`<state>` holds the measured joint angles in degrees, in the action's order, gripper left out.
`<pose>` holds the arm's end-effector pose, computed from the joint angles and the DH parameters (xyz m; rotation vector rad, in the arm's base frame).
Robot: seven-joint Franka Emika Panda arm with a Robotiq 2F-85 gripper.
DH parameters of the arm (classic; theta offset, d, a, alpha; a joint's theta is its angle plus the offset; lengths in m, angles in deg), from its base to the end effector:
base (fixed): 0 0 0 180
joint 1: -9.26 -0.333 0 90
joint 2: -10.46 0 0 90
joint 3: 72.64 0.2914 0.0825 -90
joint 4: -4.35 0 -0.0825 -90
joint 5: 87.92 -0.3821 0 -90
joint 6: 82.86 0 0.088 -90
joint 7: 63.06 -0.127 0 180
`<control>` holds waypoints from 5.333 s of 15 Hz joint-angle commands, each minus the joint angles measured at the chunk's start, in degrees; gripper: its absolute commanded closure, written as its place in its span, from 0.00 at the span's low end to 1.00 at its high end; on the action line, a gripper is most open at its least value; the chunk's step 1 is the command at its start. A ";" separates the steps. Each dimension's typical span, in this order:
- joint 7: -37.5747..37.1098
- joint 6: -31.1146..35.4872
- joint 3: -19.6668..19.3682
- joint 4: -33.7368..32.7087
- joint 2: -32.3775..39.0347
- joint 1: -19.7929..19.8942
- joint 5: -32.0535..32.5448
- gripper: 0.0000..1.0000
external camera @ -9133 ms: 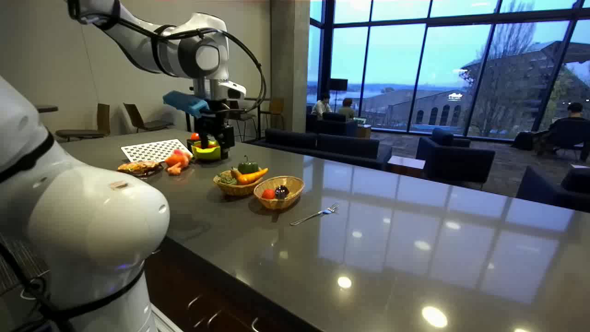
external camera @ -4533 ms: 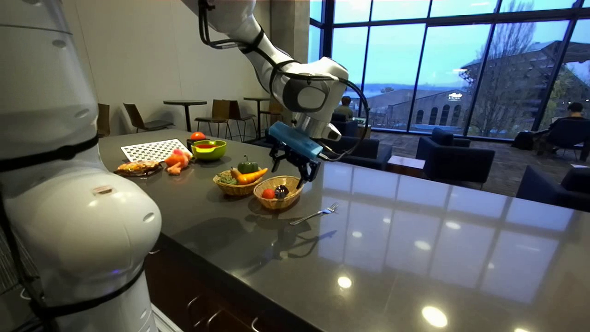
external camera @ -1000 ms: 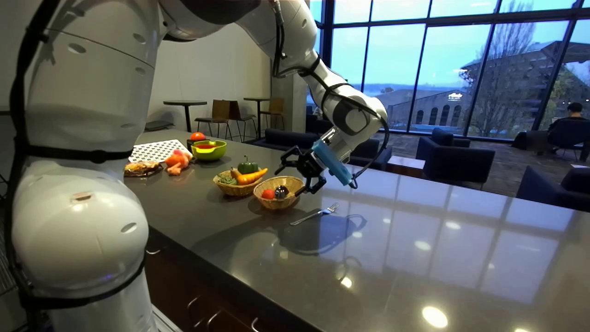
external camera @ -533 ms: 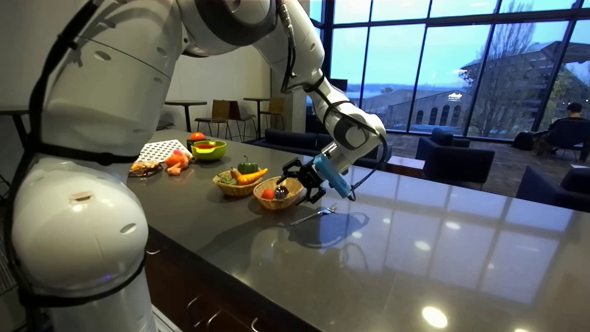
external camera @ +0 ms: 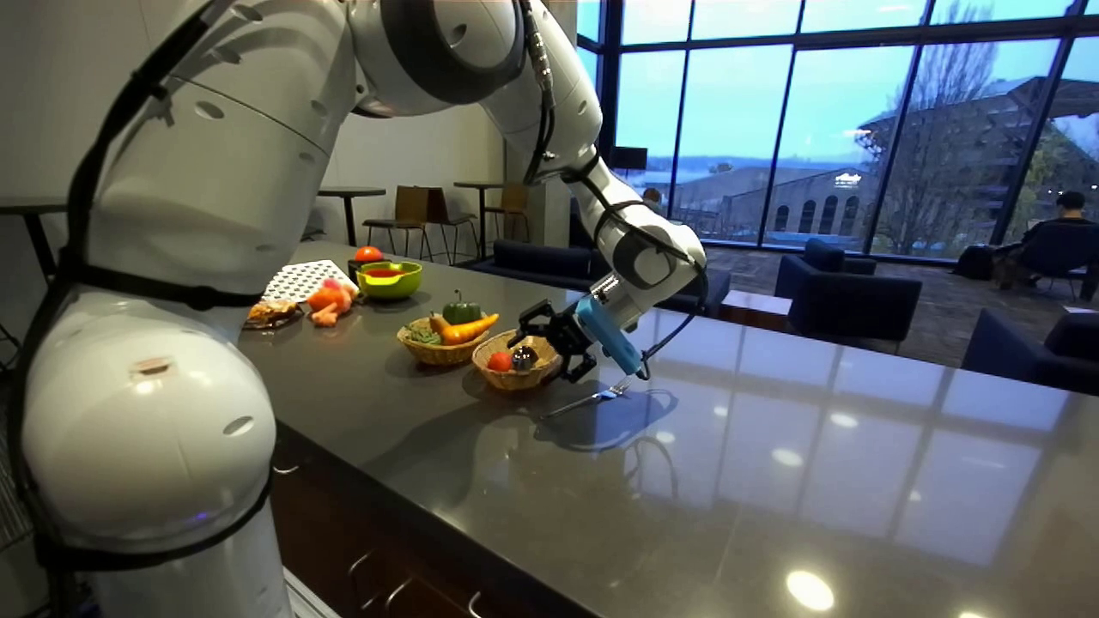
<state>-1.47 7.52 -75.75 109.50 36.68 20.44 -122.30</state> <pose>0.5424 -0.0639 0.2290 -2.1765 -0.6603 0.2527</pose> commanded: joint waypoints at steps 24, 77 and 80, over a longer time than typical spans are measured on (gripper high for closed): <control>-5.71 0.24 0.33 4.50 -3.07 1.58 -3.45 0.80; -40.33 9.16 -0.13 16.52 -18.99 -5.05 4.58 0.99; -40.57 9.04 -0.07 16.64 -19.02 -5.01 3.66 0.99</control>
<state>-40.99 17.82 -75.92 126.39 17.72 15.38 -117.53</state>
